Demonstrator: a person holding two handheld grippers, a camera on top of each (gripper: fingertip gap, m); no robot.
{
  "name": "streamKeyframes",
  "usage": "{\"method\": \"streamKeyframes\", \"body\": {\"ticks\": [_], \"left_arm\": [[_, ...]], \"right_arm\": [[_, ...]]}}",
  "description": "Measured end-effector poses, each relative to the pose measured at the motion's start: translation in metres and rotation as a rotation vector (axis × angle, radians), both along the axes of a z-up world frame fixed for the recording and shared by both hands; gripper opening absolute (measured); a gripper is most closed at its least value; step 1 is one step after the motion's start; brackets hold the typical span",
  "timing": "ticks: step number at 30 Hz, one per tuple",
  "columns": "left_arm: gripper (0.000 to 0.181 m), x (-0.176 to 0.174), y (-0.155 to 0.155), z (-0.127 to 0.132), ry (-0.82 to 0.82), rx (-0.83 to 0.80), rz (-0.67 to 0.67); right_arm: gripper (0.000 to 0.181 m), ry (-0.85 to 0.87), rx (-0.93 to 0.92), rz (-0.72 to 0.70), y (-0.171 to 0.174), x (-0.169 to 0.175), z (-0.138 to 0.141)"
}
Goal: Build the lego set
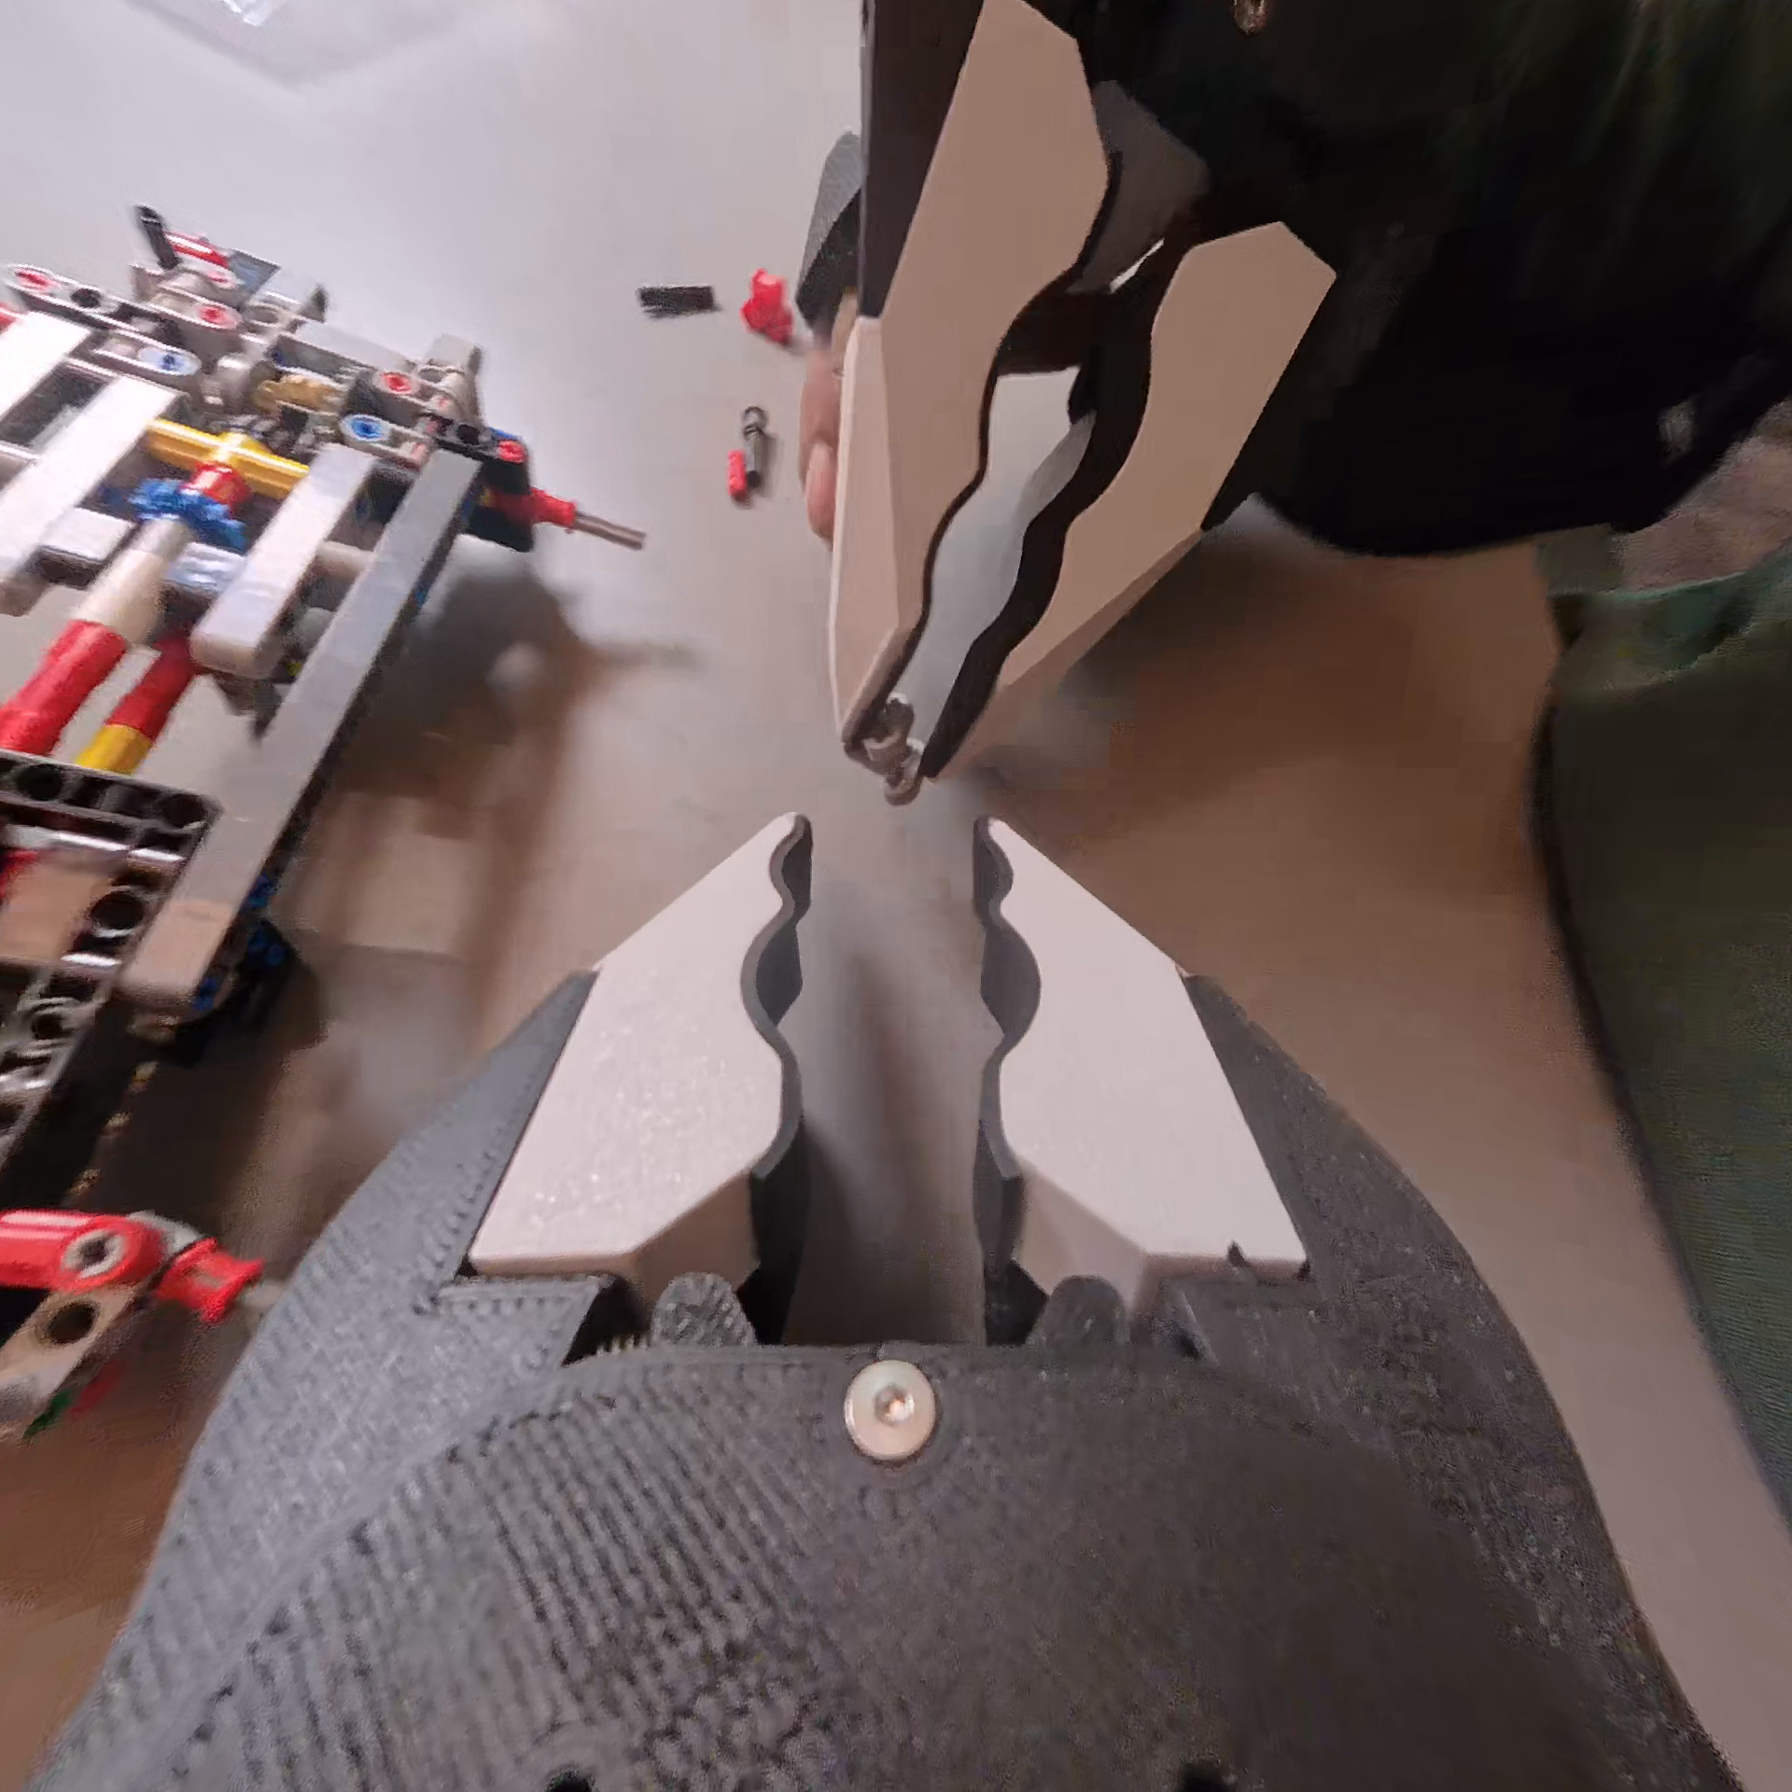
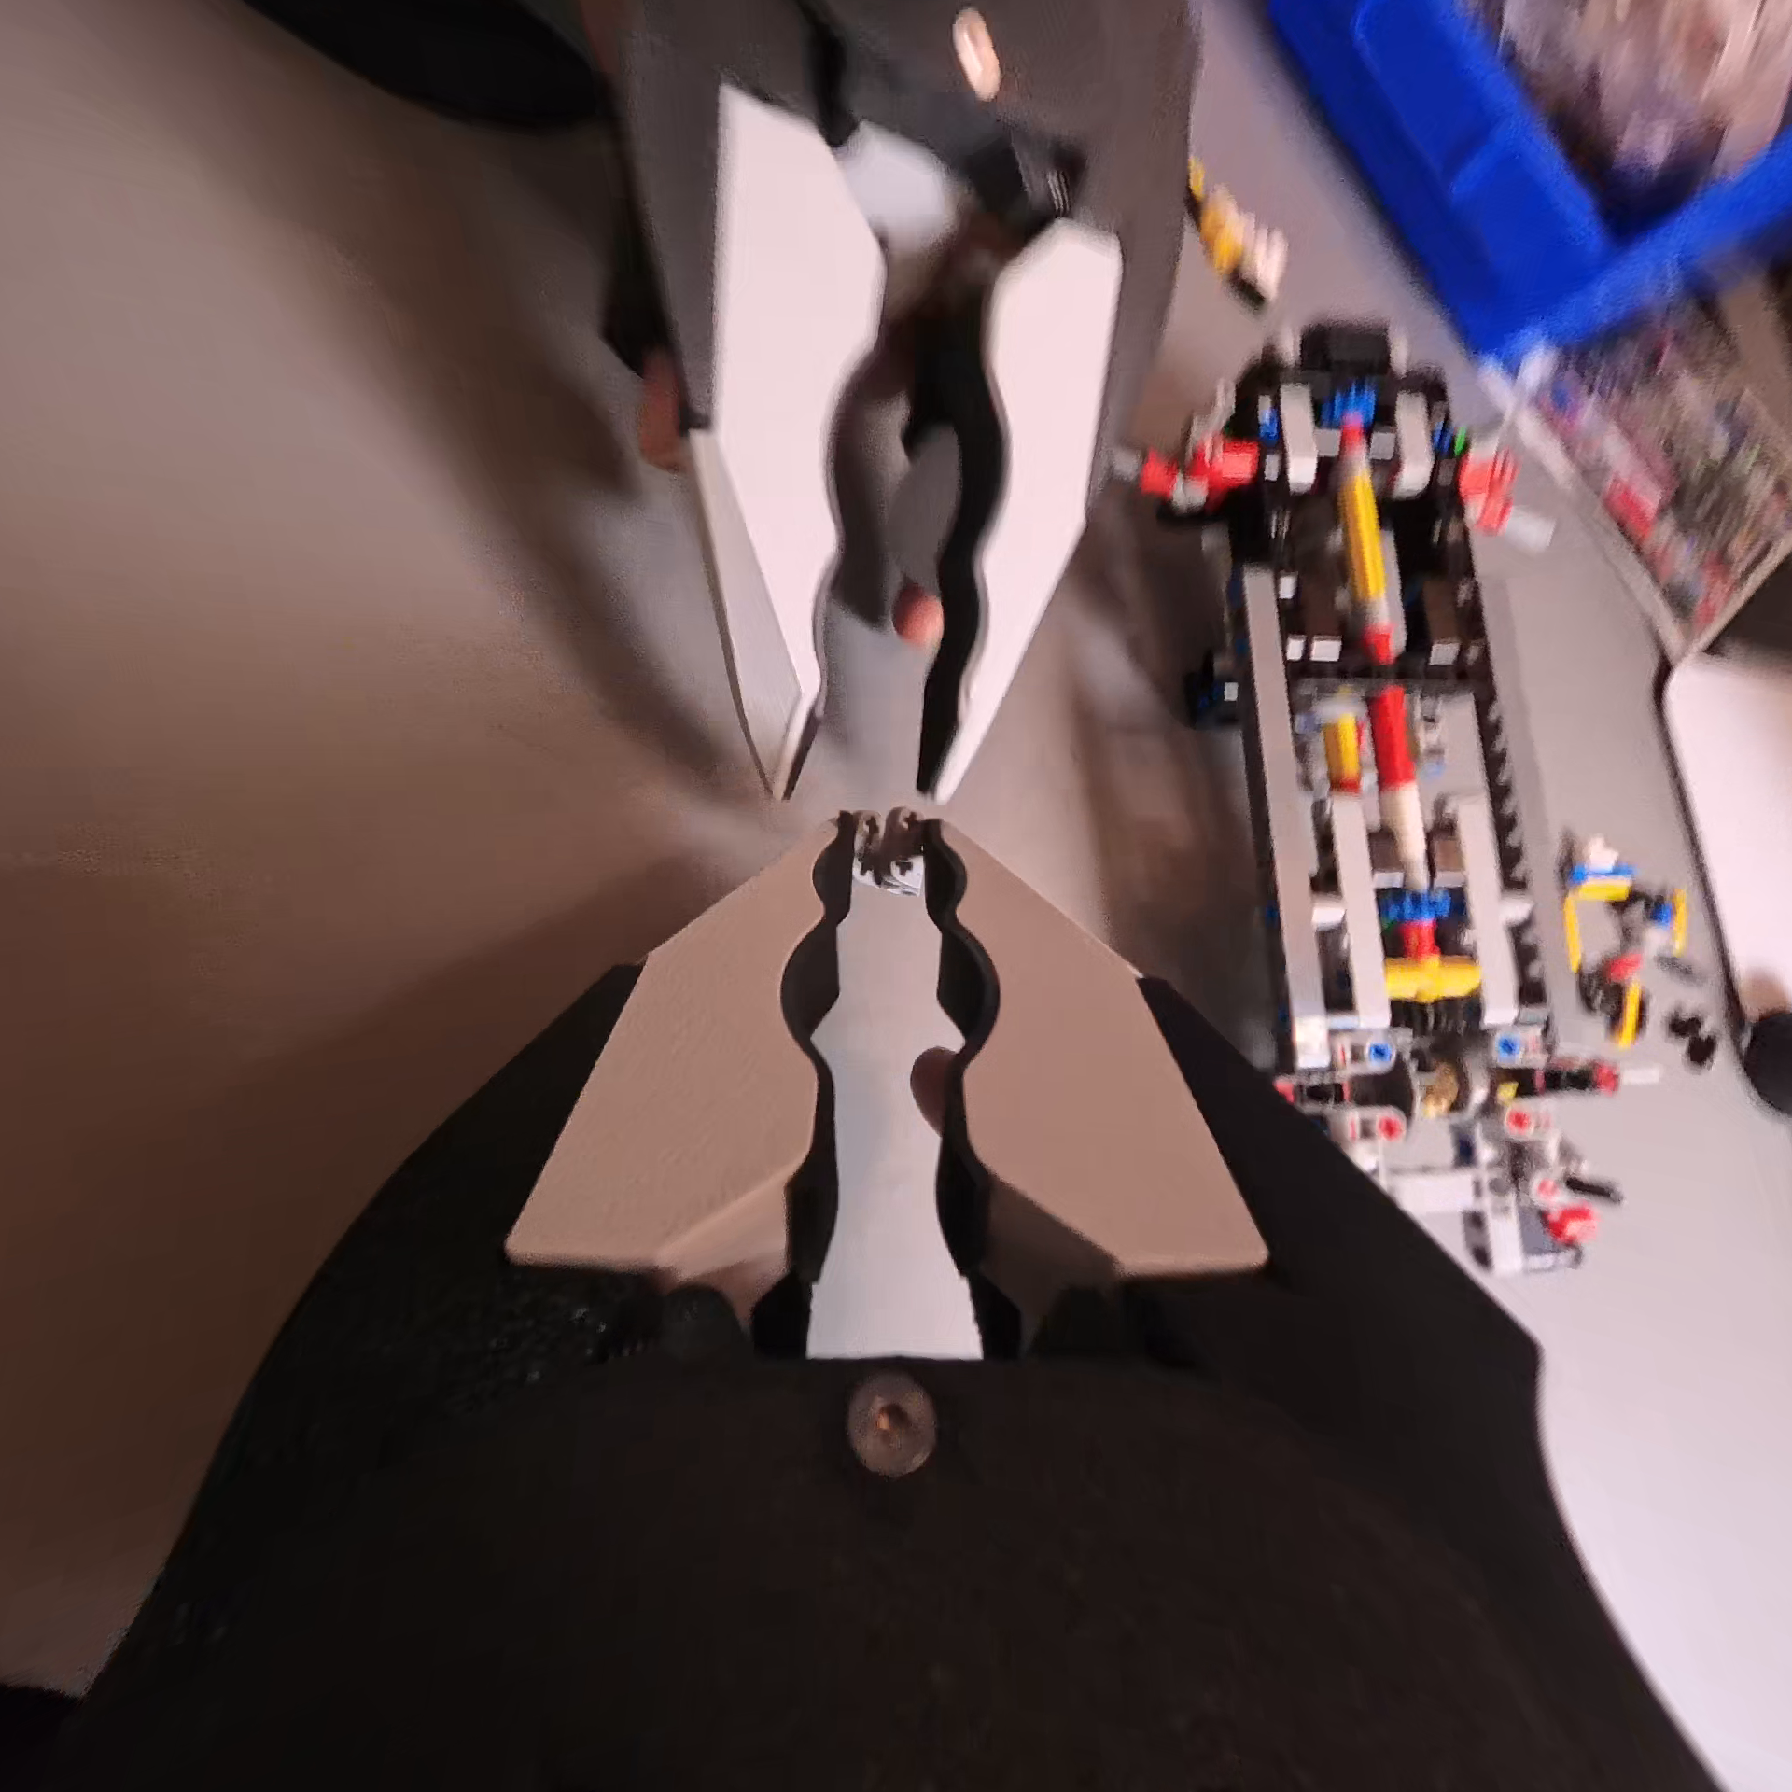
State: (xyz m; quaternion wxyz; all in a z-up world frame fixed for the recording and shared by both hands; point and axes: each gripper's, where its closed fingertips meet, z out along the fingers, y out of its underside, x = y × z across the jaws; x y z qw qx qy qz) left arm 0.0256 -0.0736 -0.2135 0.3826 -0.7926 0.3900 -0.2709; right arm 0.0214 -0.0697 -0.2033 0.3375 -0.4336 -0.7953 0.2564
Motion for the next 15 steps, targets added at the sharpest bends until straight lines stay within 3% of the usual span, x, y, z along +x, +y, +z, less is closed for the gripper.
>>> {"method": "streamKeyframes", "body": {"ticks": [1, 5, 9, 12, 15], "left_arm": [[0.036, 0.004, -0.006, 0.004, -0.061, -0.042, -0.039], [0.046, 0.015, -0.036, 0.03, -0.344, -0.208, -0.226], [0.043, 0.018, -0.048, 0.055, -0.53, -0.25, -0.322], [0.037, 0.021, -0.054, 0.072, -0.633, -0.267, -0.367], [0.024, 0.022, -0.055, 0.071, -0.628, -0.265, -0.366]], "right_arm": [[0.005, 0.054, 0.0, 0.039, -0.007, 0.0, 0.009], [0.005, 0.199, -0.012, 0.162, -0.031, 0.004, 0.042], [0.005, 0.277, -0.065, 0.214, -0.045, 0.004, 0.067], [0.005, 0.313, -0.117, 0.231, -0.048, 0.003, 0.072], [0.005, 0.332, -0.161, 0.24, -0.05, 0.006, 0.075]]}}
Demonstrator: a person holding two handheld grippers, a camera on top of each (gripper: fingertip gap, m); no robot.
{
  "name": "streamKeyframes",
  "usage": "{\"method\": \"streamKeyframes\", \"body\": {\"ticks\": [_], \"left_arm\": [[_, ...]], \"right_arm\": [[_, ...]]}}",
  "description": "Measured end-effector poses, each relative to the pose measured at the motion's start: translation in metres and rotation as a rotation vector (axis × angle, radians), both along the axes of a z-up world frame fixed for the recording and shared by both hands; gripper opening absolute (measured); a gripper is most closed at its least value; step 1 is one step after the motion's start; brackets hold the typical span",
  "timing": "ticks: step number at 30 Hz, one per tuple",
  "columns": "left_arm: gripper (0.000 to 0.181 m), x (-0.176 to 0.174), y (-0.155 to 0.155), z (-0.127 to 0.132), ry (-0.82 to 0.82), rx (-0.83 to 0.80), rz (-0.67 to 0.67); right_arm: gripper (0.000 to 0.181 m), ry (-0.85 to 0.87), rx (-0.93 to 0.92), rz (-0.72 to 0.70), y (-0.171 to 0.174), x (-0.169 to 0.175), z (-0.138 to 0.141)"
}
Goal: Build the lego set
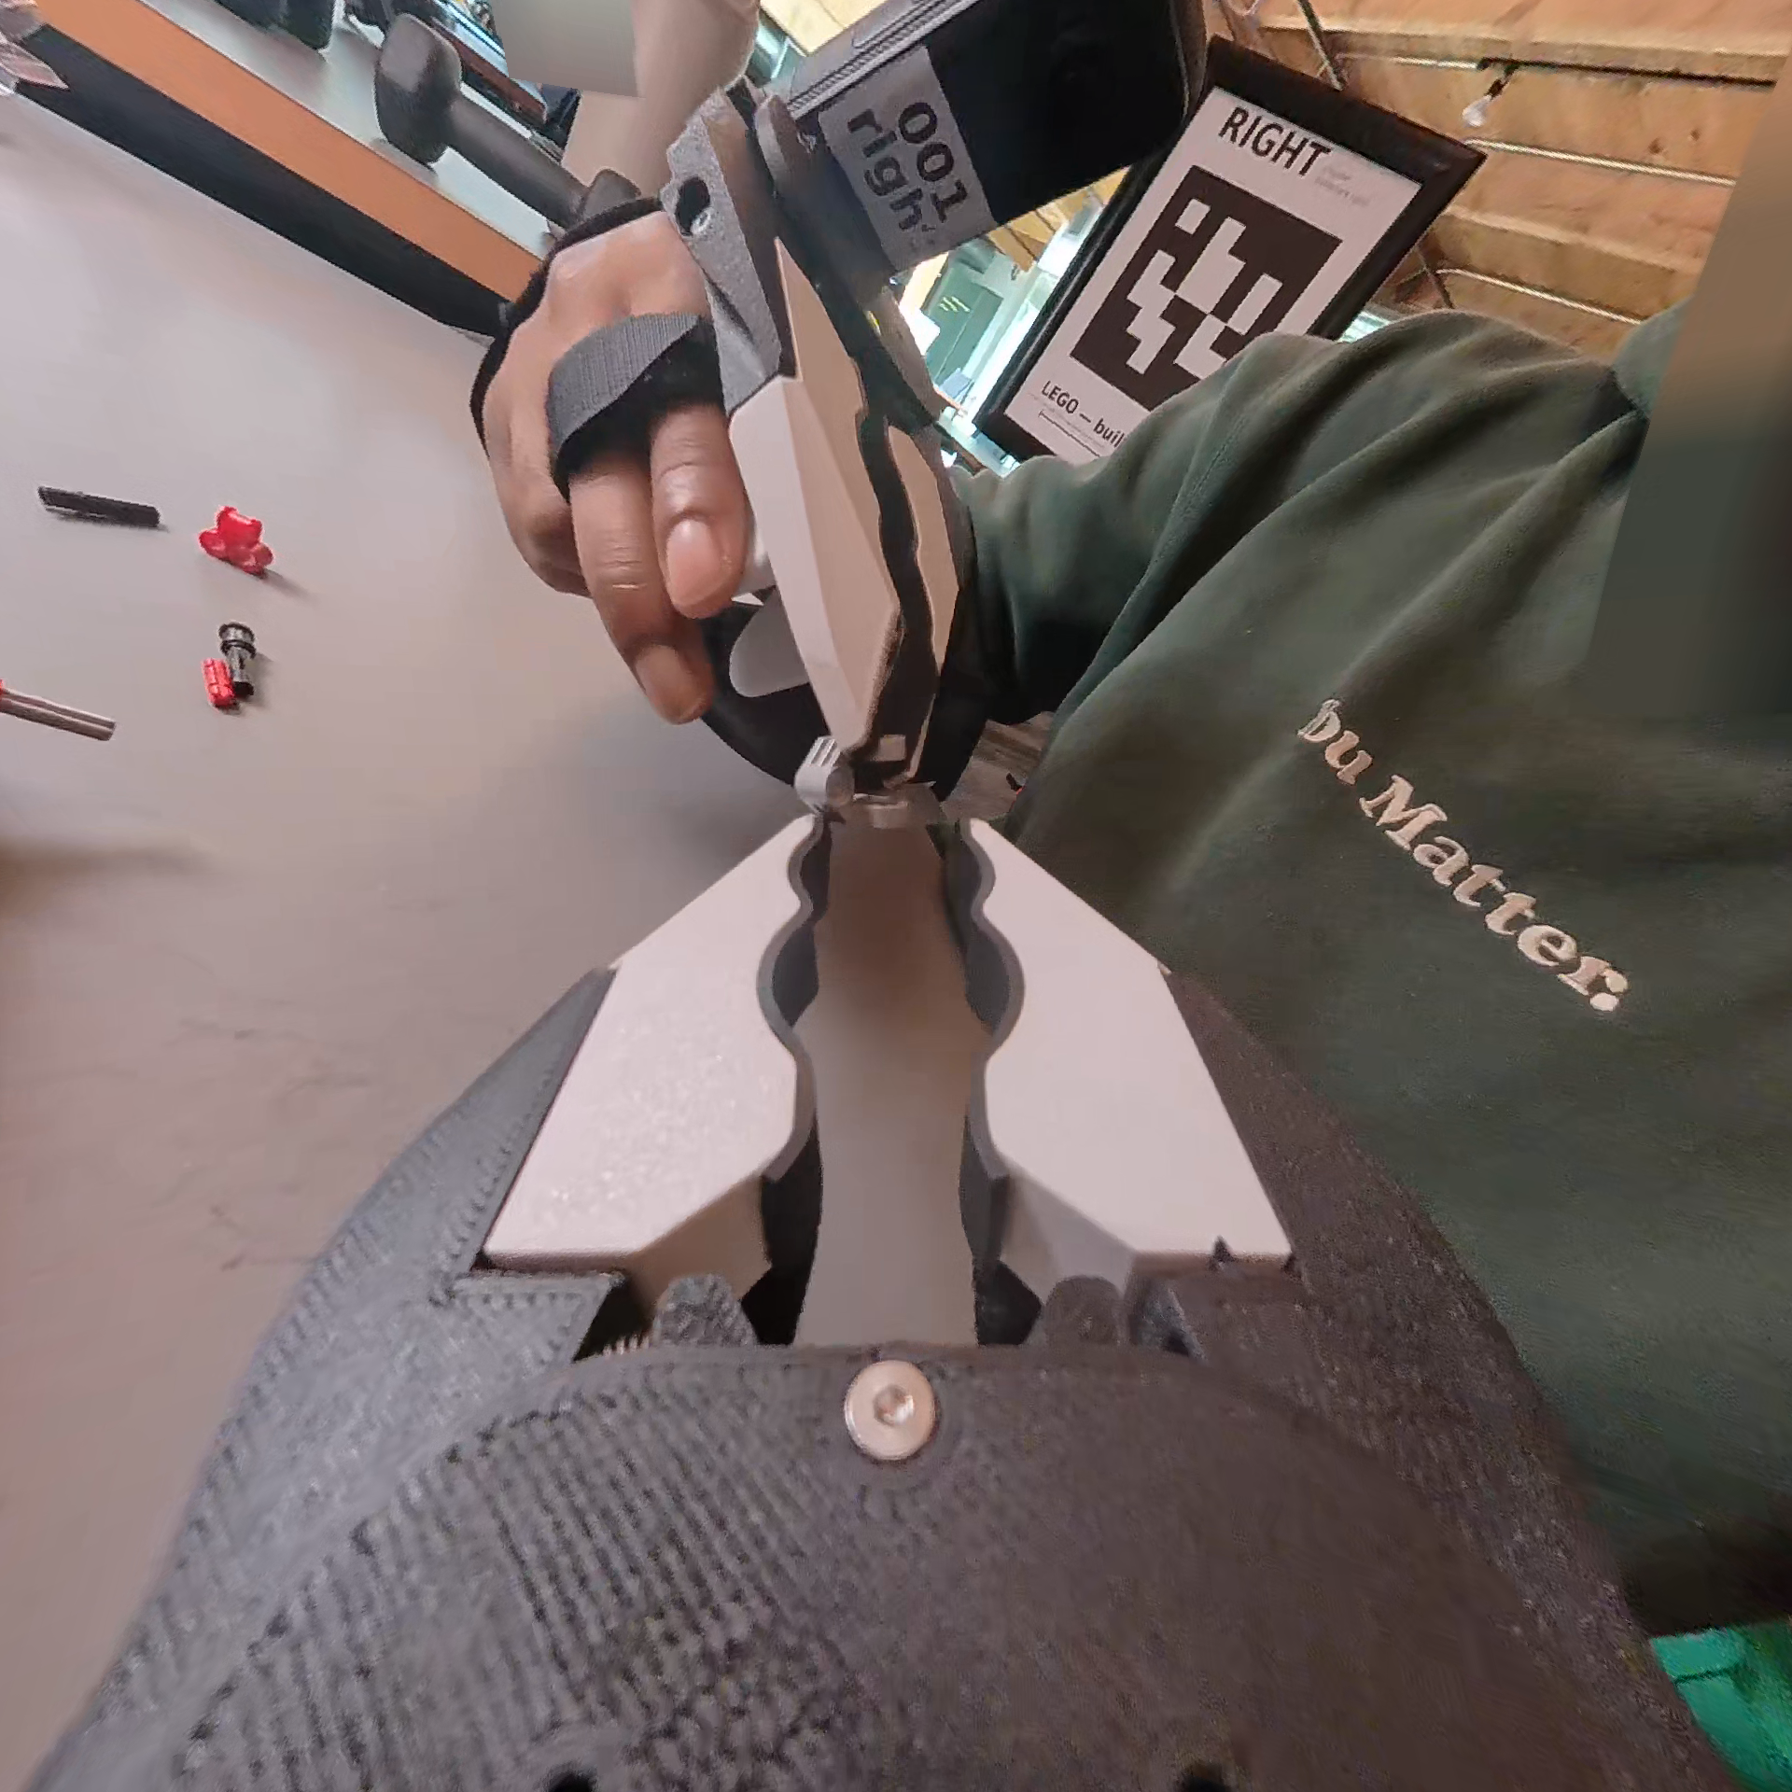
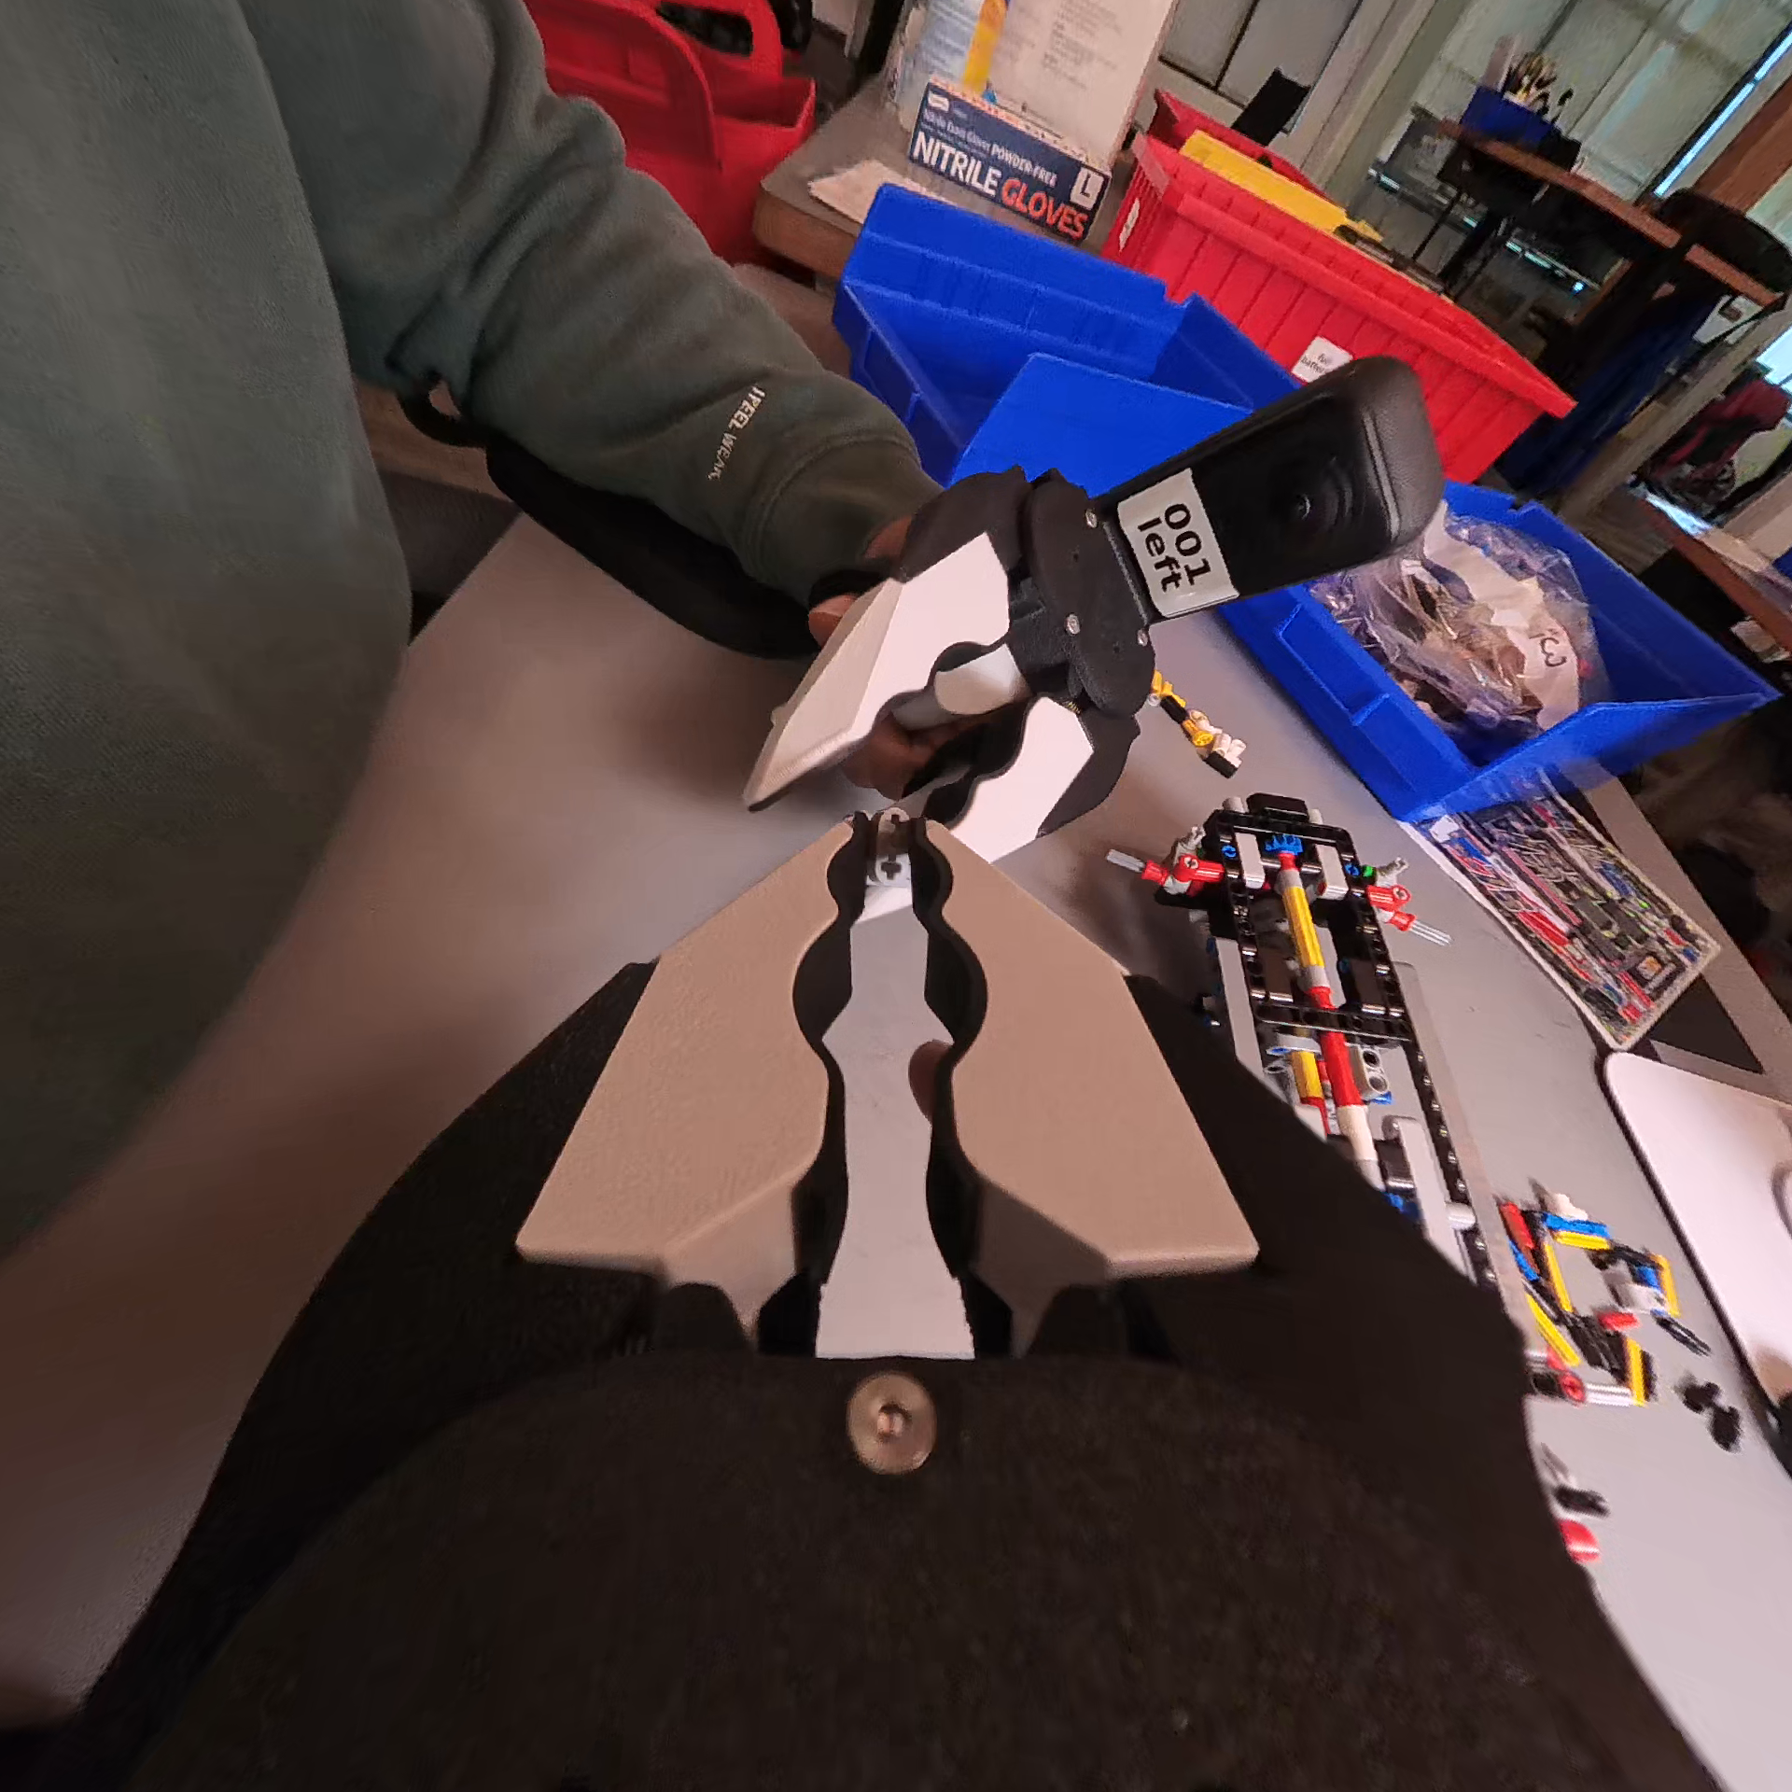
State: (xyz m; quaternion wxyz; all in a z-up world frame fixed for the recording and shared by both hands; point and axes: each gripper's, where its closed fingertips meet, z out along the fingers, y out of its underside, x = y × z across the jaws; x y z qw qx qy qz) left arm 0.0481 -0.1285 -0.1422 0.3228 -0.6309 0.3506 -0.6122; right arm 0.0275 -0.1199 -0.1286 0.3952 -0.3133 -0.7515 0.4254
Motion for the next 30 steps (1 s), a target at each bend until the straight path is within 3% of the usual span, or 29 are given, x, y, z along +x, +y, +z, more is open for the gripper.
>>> {"method": "streamKeyframes", "body": {"ticks": [5, 8, 15, 21, 26, 30], "left_arm": [[0.0, -0.002, 0.004, 0.004, 0.004, 0.066, 0.049], [0.001, -0.006, 0.006, 0.008, -0.01, 0.072, 0.064], [0.022, -0.01, 0.01, 0.011, -0.053, 0.017, 0.071], [0.015, -0.008, 0.009, 0.018, -0.111, -0.049, 0.054], [0.008, -0.009, 0.027, 0.005, 0.026, 0.053, 0.199], [0.007, -0.016, 0.051, -0.007, 0.233, 0.24, 0.414]], "right_arm": [[0.004, 0.037, -0.009, -0.012, 0.004, 0.001, 0.006], [0.004, 0.058, -0.017, -0.014, 0.004, 0.001, 0.01], [0.003, 0.093, -0.012, -0.017, 0.003, 0.002, 0.013], [0.002, 0.113, 0.116, -0.025, 0.0, 0.0, 0.007], [0.001, 0.107, 0.263, -0.094, 0.015, -0.003, -0.004], [0.015, 0.005, 0.201, -0.23, 0.046, -0.004, -0.017]]}}
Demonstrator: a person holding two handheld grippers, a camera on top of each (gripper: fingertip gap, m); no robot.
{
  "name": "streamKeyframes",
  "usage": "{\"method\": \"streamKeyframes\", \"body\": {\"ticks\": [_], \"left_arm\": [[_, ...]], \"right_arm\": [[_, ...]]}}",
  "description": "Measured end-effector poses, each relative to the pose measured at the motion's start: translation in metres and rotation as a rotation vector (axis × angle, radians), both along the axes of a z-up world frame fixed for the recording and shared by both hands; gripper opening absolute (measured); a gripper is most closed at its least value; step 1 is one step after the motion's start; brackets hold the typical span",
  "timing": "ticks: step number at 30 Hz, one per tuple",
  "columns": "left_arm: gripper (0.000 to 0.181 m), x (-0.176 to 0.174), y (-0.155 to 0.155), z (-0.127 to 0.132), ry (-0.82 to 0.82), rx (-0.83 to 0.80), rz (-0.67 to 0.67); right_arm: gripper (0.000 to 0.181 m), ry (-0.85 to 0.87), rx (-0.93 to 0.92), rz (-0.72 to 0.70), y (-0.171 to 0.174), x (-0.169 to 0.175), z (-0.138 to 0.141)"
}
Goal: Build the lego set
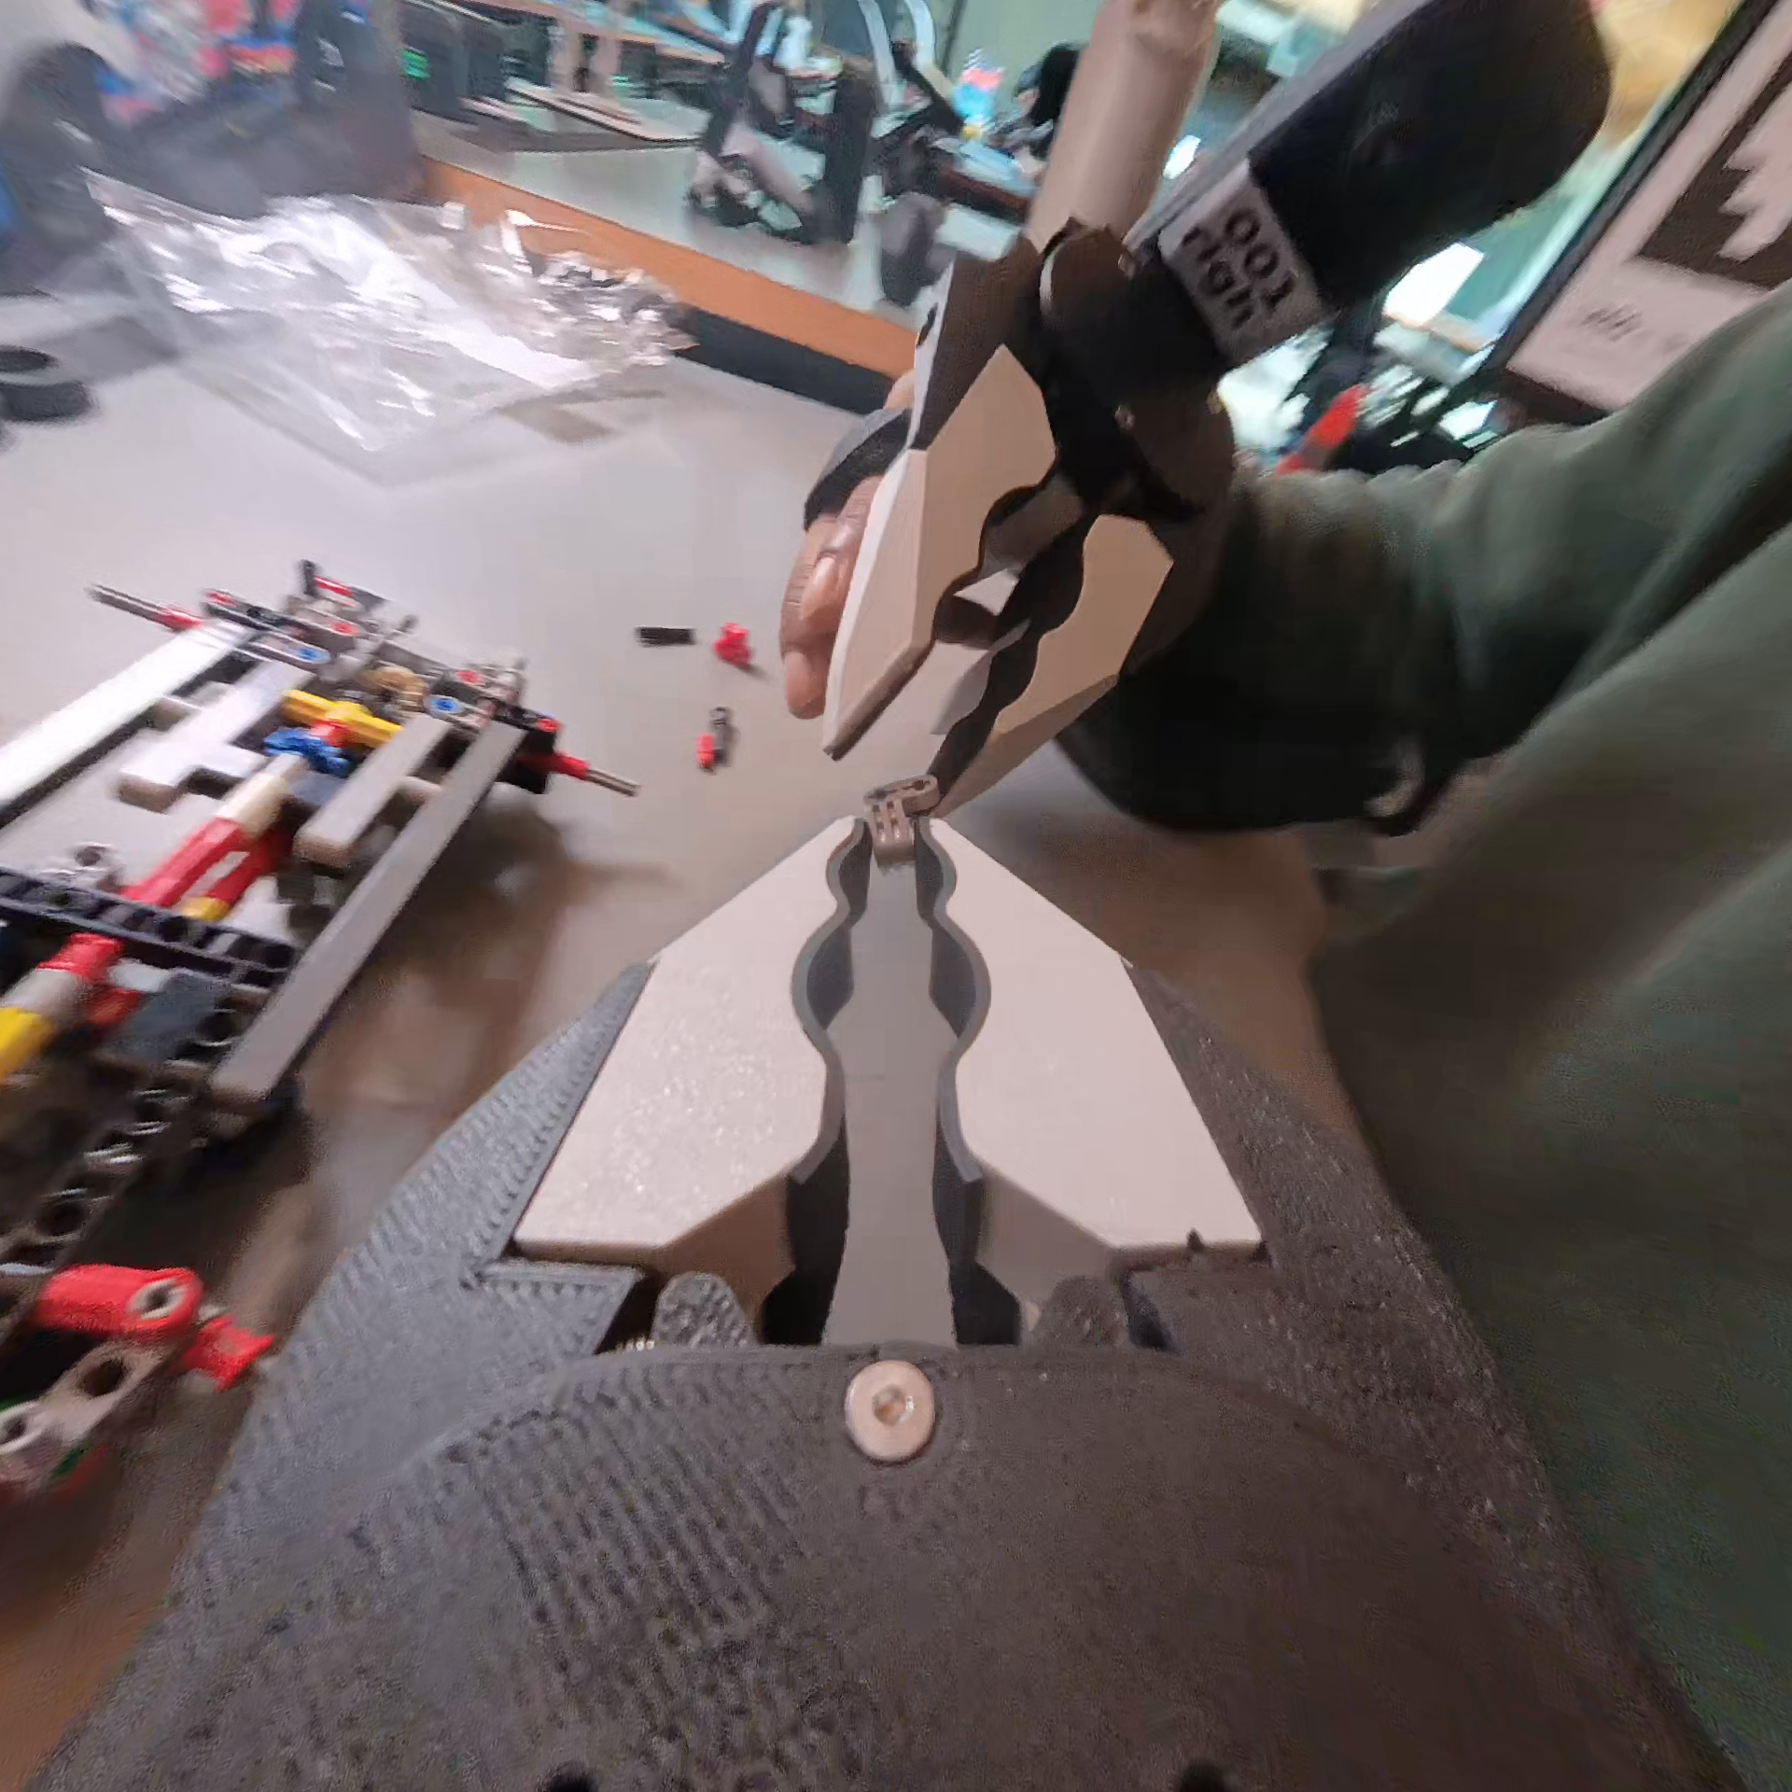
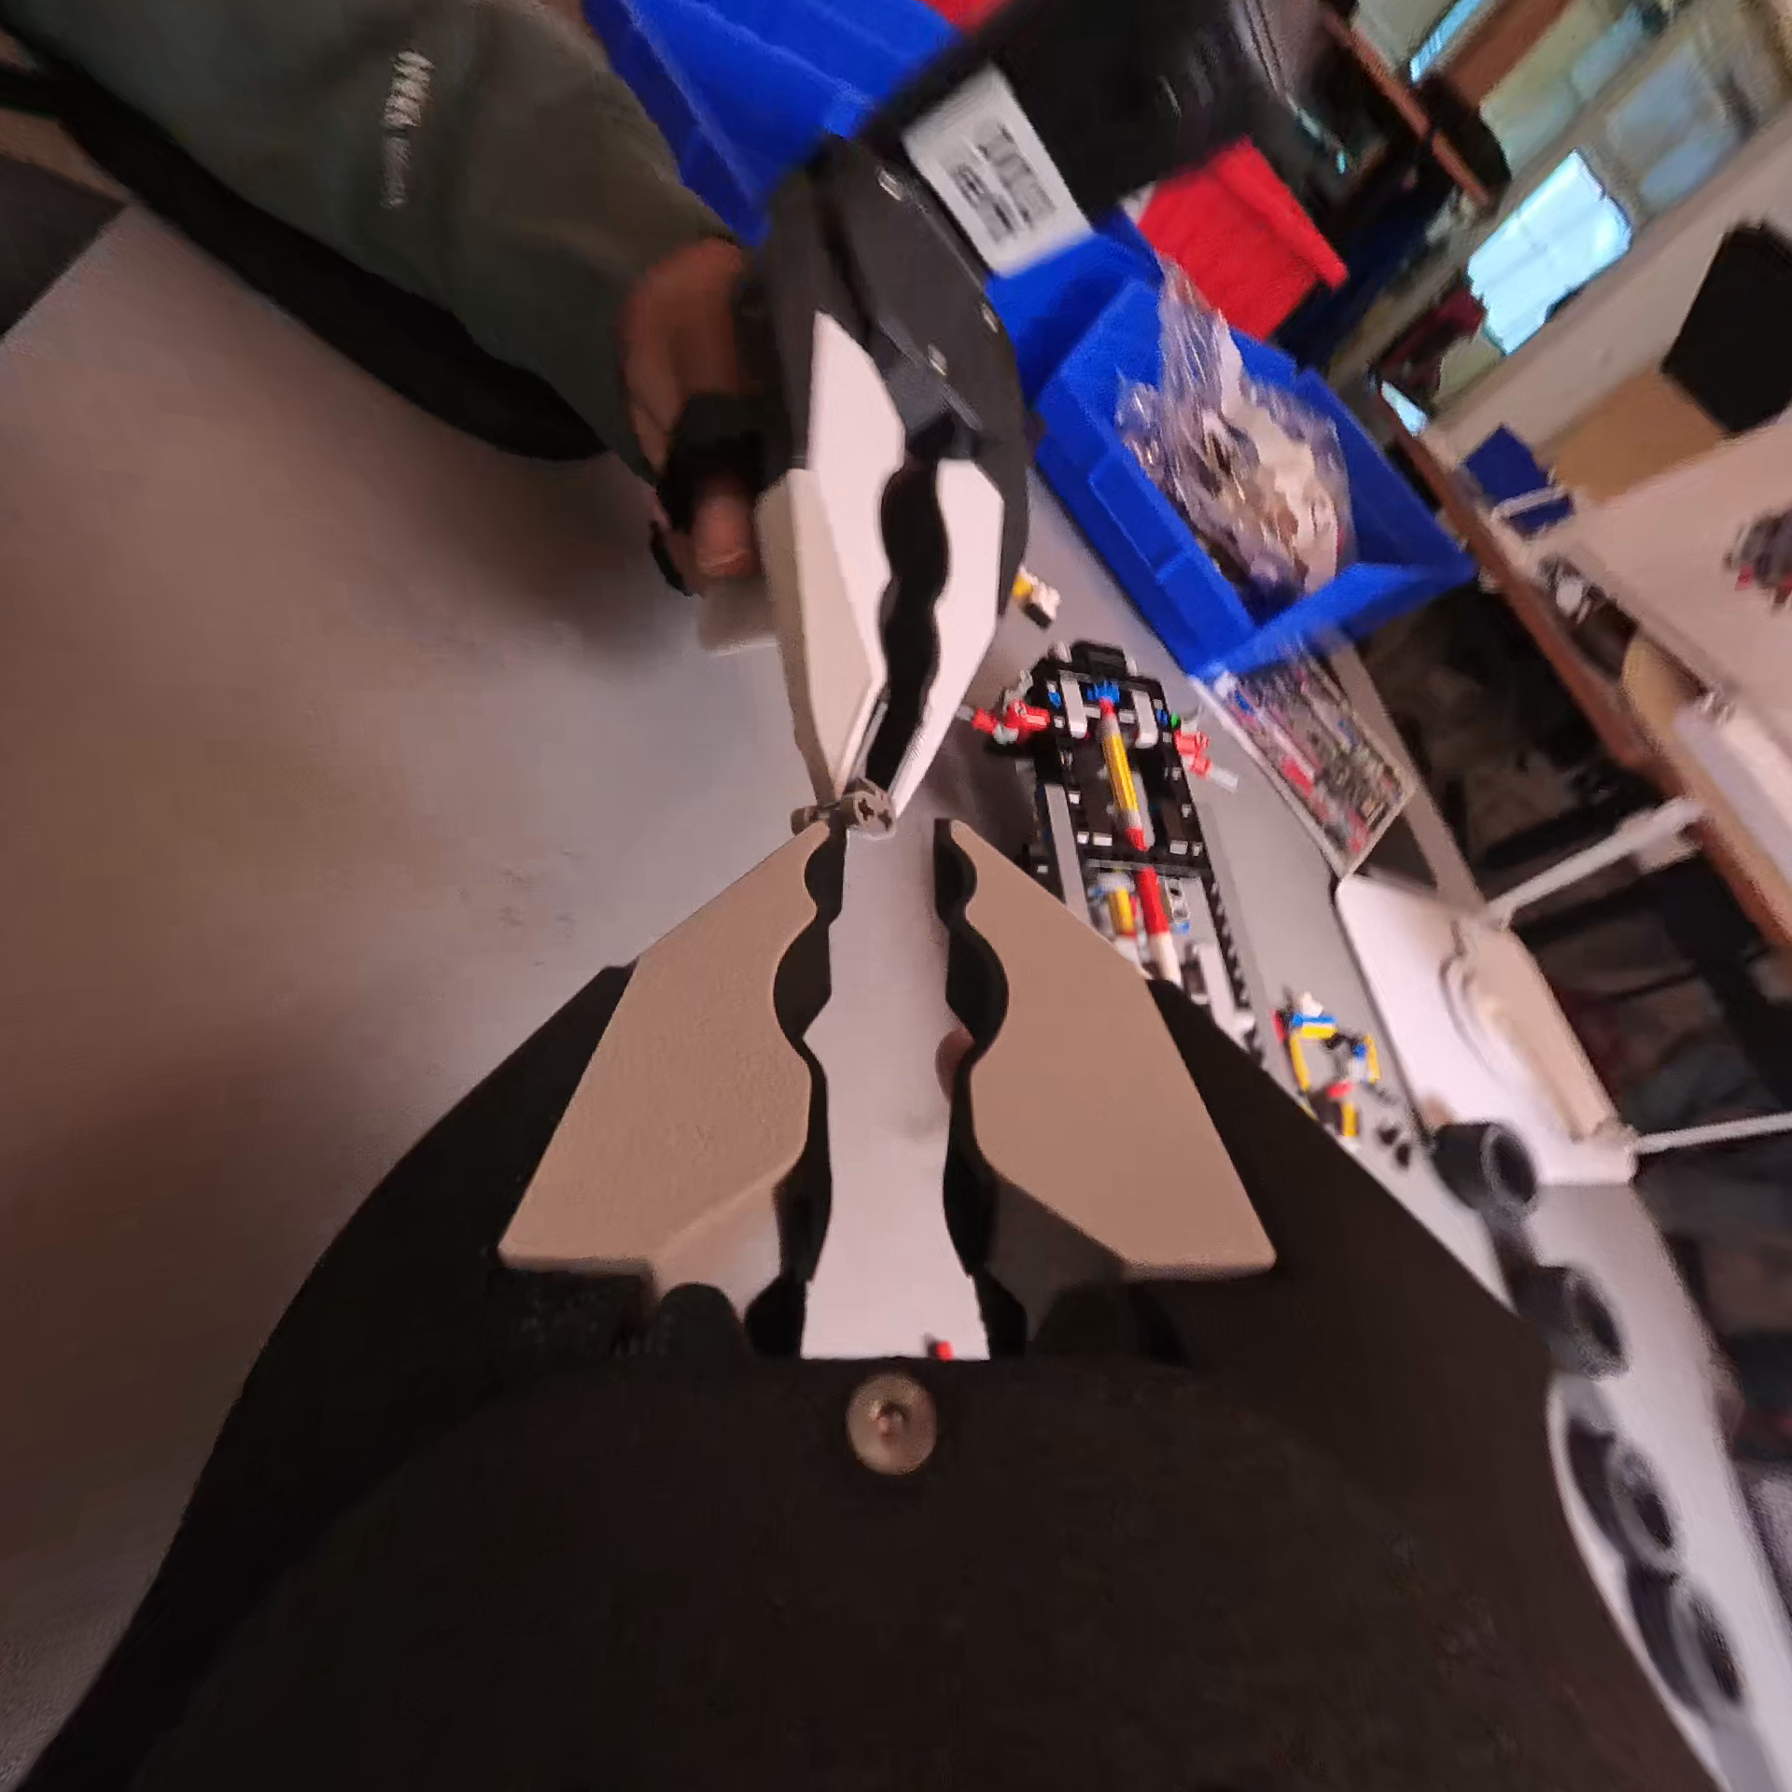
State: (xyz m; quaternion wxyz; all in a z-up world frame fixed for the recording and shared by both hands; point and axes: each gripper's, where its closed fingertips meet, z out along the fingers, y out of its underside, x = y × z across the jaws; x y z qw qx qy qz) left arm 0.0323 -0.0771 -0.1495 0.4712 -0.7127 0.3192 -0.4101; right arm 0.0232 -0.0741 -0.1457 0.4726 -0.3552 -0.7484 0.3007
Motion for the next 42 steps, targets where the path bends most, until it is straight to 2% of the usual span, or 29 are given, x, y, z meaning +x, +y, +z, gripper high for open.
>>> {"method": "streamKeyframes", "body": {"ticks": [3, 5, 7, 10, 16, 18, 22, 28, 29, 33, 37, 40, 42], "left_arm": [[0.007, -0.007, 0.014, -0.008, 0.221, 0.179, 0.152], [0.006, -0.01, 0.019, -0.01, 0.337, 0.283, 0.205], [0.006, -0.009, 0.019, -0.008, 0.377, 0.343, 0.226], [0.006, -0.01, 0.021, -0.008, 0.437, 0.41, 0.245], [0.007, -0.007, 0.018, -0.013, 0.453, 0.423, 0.207], [0.013, -0.004, 0.012, -0.01, 0.411, 0.424, 0.152], [0.024, -0.005, 0.001, -0.005, 0.367, 0.451, 0.065], [0.043, 0.003, -0.009, 0.005, 0.372, 0.569, 0.028], [0.044, 0.005, -0.011, 0.007, 0.376, 0.596, 0.025], [0.022, 0.008, -0.016, 0.01, 0.388, 0.646, 0.011], [0.019, 0.008, -0.017, 0.009, 0.379, 0.595, -0.003], [0.019, 0.005, -0.014, 0.007, 0.285, 0.418, -0.006], [0.019, 0.004, -0.013, 0.007, 0.166, 0.231, -0.023]], "right_arm": [[0.022, -0.088, -0.19, -0.105, 0.015, -0.001, -0.012], [0.023, -0.112, -0.321, -0.115, 0.013, -0.003, -0.014], [0.022, -0.129, -0.399, -0.144, 0.015, -0.005, -0.016], [0.011, -0.127, -0.476, -0.135, 0.013, -0.007, -0.015], [0.006, -0.155, -0.466, -0.106, 0.009, -0.004, -0.021], [0.004, -0.187, -0.634, -0.075, 0.004, 0.0, -0.017], [0.003, -0.239, -1.086, 0.029, -0.002, 0.007, -0.004], [0.003, -0.304, -1.492, 0.21, -0.02, 0.011, 0.011], [0.003, -0.318, -1.52, 0.221, -0.023, 0.01, 0.011], [0.003, -0.348, -1.588, 0.255, -0.032, 0.007, 0.011], [0.002, -0.343, -1.603, 0.256, -0.031, 0.006, 0.012], [0.005, -0.304, -1.554, 0.217, -0.023, 0.004, 0.009], [0.013, -0.216, -1.353, 0.202, -0.014, 0.007, 0.011]]}}
